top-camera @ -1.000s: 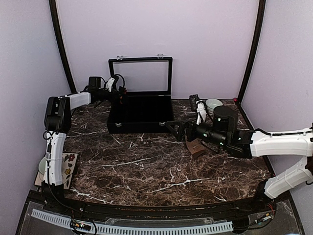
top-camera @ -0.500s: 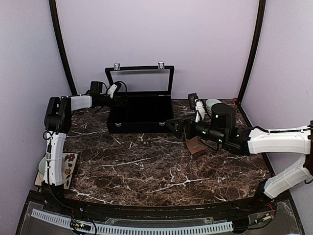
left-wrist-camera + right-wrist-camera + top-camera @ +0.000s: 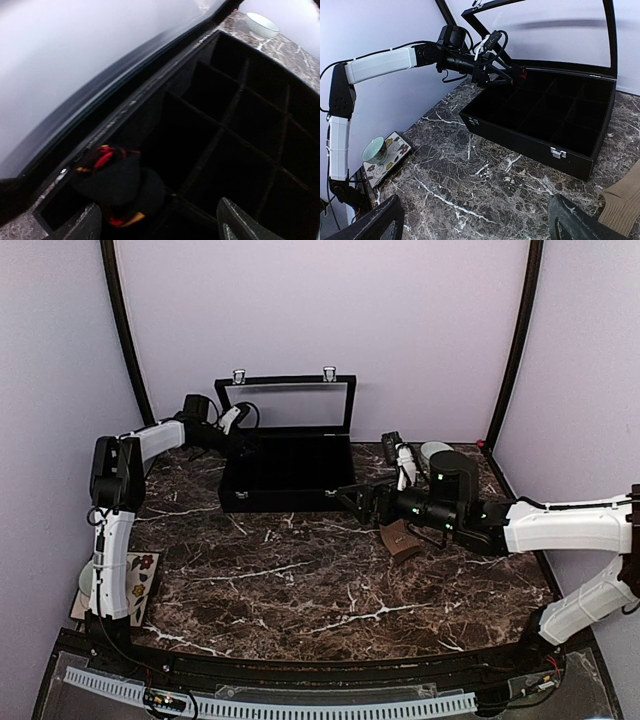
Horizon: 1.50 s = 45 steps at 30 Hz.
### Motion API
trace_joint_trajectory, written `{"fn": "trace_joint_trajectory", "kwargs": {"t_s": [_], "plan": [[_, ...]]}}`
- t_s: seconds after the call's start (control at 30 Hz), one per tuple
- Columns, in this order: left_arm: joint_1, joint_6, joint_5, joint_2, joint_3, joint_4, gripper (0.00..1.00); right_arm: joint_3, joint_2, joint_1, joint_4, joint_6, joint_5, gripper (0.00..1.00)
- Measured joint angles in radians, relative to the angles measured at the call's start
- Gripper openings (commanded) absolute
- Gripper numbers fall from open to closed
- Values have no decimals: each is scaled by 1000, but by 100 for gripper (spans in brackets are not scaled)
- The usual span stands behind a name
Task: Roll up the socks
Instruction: Place the sock in the storage box.
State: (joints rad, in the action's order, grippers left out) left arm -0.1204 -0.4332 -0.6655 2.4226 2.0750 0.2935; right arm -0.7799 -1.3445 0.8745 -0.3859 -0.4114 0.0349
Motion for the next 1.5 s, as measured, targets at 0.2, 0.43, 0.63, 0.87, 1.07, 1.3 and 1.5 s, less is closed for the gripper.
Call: {"fn": "trace_joint_trajectory", "kwargs": {"t_s": [0.2,0.43,0.63,0.87,1.07,1.3,1.5], "plan": [[0,19,-108,-43,4,71,82,0,-12,-5,0,-18,18,100],[0,150,-213,-82,61,69,86,0,-18,-5,0,-35,31,100],[0,227,-234,-82,68,67,99,0,-21,-8,0,-45,39,100],[0,315,-237,-82,69,19,99,0,-29,-12,-5,-63,44,100],[-6,499,-248,-82,70,-60,99,0,-49,-14,-10,-77,48,100],[-10,683,-277,-82,43,-181,99,2,-60,-15,-22,-100,54,100],[-22,843,-332,-80,33,-274,99,2,-85,-16,-38,-115,63,100]]}}
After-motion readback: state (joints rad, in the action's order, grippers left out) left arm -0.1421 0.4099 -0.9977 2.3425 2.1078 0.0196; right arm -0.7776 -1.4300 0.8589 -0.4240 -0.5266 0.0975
